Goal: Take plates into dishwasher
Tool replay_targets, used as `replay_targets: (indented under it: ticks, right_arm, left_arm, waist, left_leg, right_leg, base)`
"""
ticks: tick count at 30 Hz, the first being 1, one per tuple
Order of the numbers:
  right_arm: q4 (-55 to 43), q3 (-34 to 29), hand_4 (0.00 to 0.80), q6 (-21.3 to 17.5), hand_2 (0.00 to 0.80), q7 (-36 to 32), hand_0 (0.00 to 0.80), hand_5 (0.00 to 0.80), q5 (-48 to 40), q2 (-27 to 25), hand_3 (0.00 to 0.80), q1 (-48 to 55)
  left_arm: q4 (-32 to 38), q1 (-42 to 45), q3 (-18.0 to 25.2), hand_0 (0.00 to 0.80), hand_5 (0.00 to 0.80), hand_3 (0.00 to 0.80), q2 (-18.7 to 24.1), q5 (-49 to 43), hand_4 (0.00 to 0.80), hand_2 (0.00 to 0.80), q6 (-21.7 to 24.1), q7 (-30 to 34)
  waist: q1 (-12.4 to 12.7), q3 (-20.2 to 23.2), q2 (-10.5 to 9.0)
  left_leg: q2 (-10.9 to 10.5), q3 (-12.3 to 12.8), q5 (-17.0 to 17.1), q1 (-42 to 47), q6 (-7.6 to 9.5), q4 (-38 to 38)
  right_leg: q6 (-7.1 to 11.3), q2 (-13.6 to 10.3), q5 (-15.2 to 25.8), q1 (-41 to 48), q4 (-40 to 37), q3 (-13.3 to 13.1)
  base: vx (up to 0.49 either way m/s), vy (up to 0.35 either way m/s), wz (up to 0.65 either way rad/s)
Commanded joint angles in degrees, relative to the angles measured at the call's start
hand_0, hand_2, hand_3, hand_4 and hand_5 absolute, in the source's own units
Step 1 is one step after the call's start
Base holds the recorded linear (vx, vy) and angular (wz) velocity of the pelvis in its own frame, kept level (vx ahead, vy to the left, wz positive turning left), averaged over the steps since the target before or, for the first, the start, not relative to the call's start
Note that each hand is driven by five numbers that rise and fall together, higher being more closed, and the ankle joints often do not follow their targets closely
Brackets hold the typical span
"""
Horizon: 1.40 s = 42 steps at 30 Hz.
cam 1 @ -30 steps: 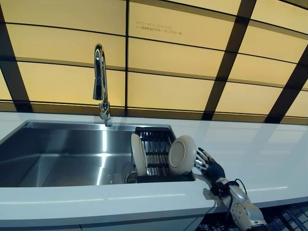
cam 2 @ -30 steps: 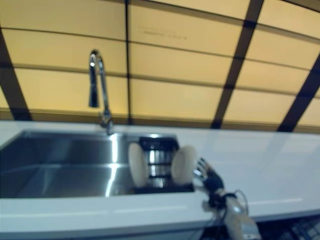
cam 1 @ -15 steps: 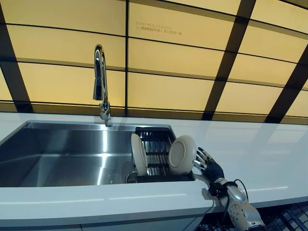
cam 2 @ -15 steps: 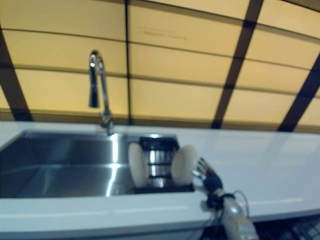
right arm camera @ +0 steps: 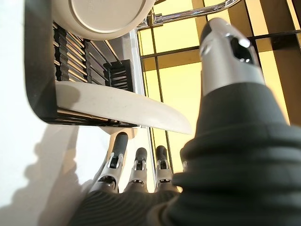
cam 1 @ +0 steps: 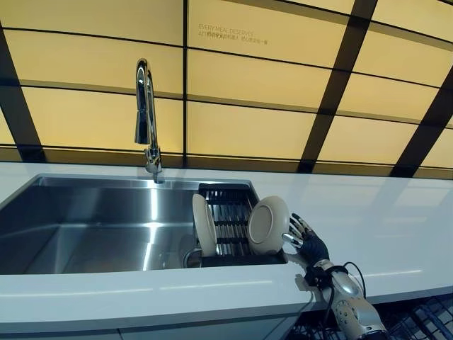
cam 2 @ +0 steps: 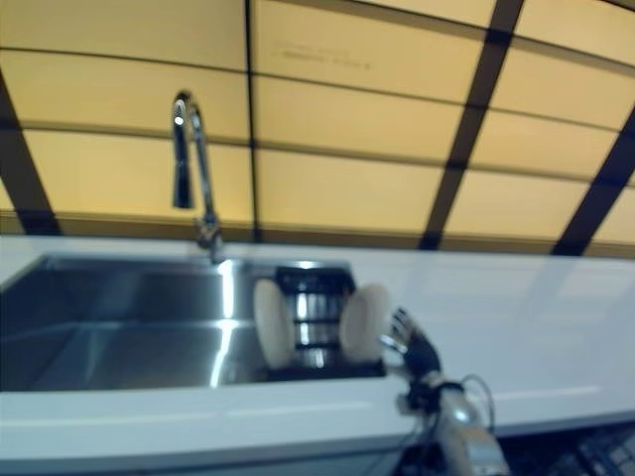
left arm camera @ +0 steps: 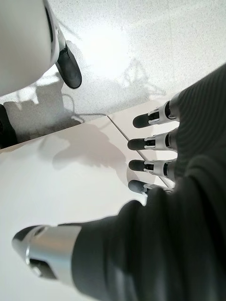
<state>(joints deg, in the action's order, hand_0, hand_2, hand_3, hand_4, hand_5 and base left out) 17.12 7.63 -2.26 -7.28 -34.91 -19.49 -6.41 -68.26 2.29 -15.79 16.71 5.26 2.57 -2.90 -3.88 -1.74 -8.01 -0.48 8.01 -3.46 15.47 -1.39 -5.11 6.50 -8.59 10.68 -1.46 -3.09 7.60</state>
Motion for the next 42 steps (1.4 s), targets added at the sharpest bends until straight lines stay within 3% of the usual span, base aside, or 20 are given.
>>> replay_targets:
  ticks: [1, 20, 36, 42]
  right_arm:
    - [6.9, 7.0, 0.0, 3.1, 0.0, 0.5, 0.0, 0.0, 1.1, 2.1, 0.0, 2.6]
    - [7.9, 9.9, 0.0, 3.7, 0.0, 3.6, 0.0, 0.0, 6.6, 2.5, 0.0, 2.1]
    - [9.7, 8.3, 0.0, 1.0, 0.0, 10.8, 0.0, 0.0, 4.3, 4.5, 0.0, 1.4]
    - [10.3, 7.7, 0.0, 2.8, 0.0, 12.0, 0.0, 0.0, 2.4, 4.8, 0.0, 0.8]
  left_arm:
    - [1.0, -4.9, 0.8, 0.0, 0.0, 0.0, -2.4, -0.3, 0.0, 0.0, 0.2, -1.2]
    - [1.0, -4.5, 2.2, 0.0, 0.0, 0.0, -3.2, 3.0, 0.0, 0.0, -0.9, -2.2]
    - [0.9, -1.3, 4.9, 0.0, 0.0, 0.0, -3.3, 6.8, 0.0, 0.0, 0.8, -3.6]
    - [1.2, -0.8, 5.3, 0.0, 0.0, 0.0, -3.4, 9.6, 0.0, 0.0, 2.1, -3.7]
  waist:
    - [0.8, -4.2, 2.01]
    - [1.5, -4.8, 1.62]
    - [3.6, -6.3, 0.66]
    - [4.1, -6.4, 0.8]
  left_leg:
    - [-2.9, -4.4, -3.5, -3.0, 3.65, 3.6]
    - [-3.2, -6.0, -4.1, -2.4, 3.64, 3.8]
    - [-3.1, -8.2, -4.3, -2.8, 3.68, 4.3]
    - [-3.3, -8.8, -4.5, -2.7, 3.72, 4.5]
  right_leg:
    - [7.53, -5.3, 1.3, -2.5, 7.9, -1.6]
    - [7.87, -6.4, 2.1, -2.4, 8.5, -1.3]
    - [8.06, -6.9, 2.9, -2.2, 8.8, -0.6]
    - [7.9, -7.3, 3.0, -2.1, 8.9, -0.3]
  base:
    - [0.015, -0.013, 0.1]
    - [0.016, 0.003, 0.02]
    - [0.006, -0.001, 0.07]
    - [0.02, 0.025, 0.04]
